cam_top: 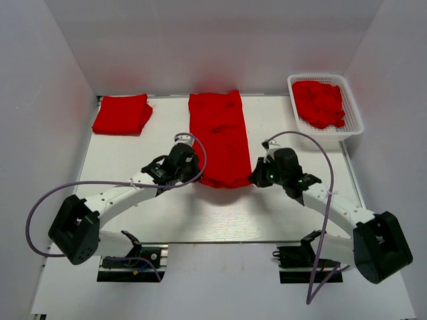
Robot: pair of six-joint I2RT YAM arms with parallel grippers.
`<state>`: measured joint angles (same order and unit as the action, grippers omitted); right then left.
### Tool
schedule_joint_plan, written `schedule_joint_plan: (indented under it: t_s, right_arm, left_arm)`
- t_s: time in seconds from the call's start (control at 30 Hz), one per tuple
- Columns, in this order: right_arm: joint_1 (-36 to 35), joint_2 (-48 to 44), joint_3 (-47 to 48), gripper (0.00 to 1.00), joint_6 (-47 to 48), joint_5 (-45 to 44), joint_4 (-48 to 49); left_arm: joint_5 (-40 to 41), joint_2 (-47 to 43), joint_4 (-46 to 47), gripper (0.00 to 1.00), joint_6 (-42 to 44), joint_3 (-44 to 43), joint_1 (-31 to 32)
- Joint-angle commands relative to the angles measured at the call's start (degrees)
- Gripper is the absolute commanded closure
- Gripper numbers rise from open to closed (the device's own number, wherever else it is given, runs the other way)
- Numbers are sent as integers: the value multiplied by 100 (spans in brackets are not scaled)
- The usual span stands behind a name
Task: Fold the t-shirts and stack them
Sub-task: Grab the bottom of the folded rectangular tshirt with both arms, then fold the folded rectangular tshirt in 1/3 of the way
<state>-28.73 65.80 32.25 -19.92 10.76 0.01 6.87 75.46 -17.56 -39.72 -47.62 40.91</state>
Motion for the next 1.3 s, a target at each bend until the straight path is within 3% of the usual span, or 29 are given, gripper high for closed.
schedule_joint_plan:
  t_s: [0.0, 0.33, 0.77, 1.27]
  right_arm:
    - [34, 354, 501, 100, 208, -478, 122]
    - [227, 1725, 2030, 100, 550, -874, 8]
    - [544, 3263, 3770, 100, 929, -277, -361]
    - [948, 4485, 5098, 100, 1210, 259, -599]
  left_arm:
    - [727, 161, -397, 100, 43, -493, -161]
    - [833, 1093, -380, 100, 237, -1391, -776]
    - [148, 2568, -98, 100, 1019, -2884, -1322]
    - [-221, 3360, 86, 100, 1019, -3385, -1937]
